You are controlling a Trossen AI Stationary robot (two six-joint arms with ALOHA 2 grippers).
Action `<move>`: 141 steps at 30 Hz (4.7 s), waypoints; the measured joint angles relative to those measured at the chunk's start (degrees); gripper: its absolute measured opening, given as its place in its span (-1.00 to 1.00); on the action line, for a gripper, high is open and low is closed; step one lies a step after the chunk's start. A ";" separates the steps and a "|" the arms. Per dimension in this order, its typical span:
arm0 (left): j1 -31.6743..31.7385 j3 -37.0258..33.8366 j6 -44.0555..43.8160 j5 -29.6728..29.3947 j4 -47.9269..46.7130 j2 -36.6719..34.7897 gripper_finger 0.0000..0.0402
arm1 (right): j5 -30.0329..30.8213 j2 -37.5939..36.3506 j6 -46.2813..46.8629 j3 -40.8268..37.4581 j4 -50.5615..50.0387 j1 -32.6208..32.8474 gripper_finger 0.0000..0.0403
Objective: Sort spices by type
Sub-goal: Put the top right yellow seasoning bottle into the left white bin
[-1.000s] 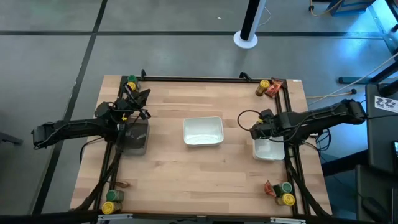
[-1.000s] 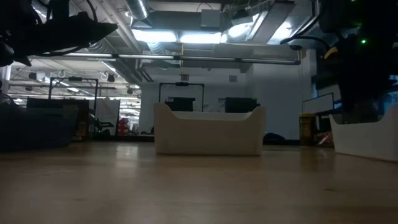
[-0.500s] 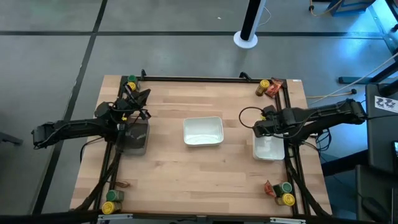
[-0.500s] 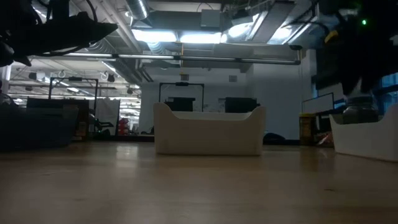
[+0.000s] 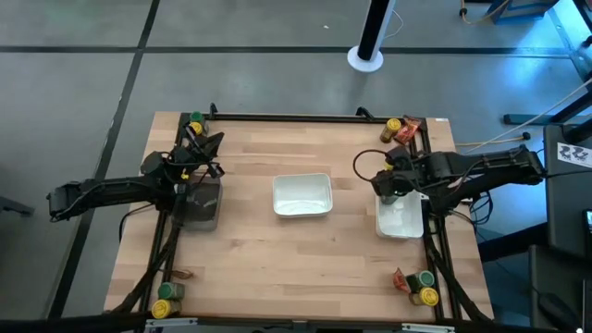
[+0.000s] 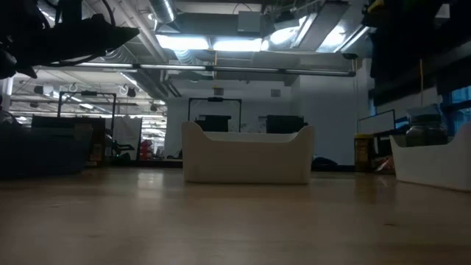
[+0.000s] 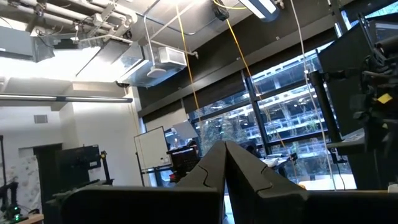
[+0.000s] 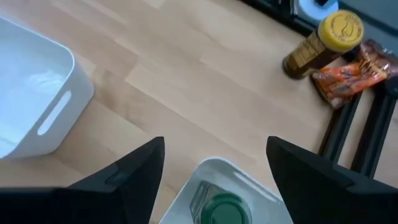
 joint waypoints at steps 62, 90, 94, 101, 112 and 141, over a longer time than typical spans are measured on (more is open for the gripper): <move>0.02 -0.01 1.12 0.00 0.02 -0.02 -0.99 | -8.69 13.46 -34.48 -0.09 22.32 -53.43 0.73; 0.02 -0.02 1.51 0.00 0.04 -0.02 -0.99 | -13.73 21.98 -36.52 -0.07 30.13 -60.43 0.73; 0.02 -0.02 1.51 0.00 0.04 -0.02 -0.99 | -12.14 23.72 -36.54 0.00 30.14 -60.93 0.73; 0.02 -0.02 1.51 0.00 0.04 -0.02 -0.99 | -10.69 25.85 -36.61 -0.04 30.66 -60.84 0.73; 0.02 -0.02 1.53 0.00 0.04 0.00 -0.99 | -13.46 25.90 -37.45 -0.12 31.15 -60.73 0.73; 0.02 -0.02 1.55 -0.02 0.04 0.00 -0.99 | -30.43 29.48 -82.42 -0.09 33.17 -56.75 0.73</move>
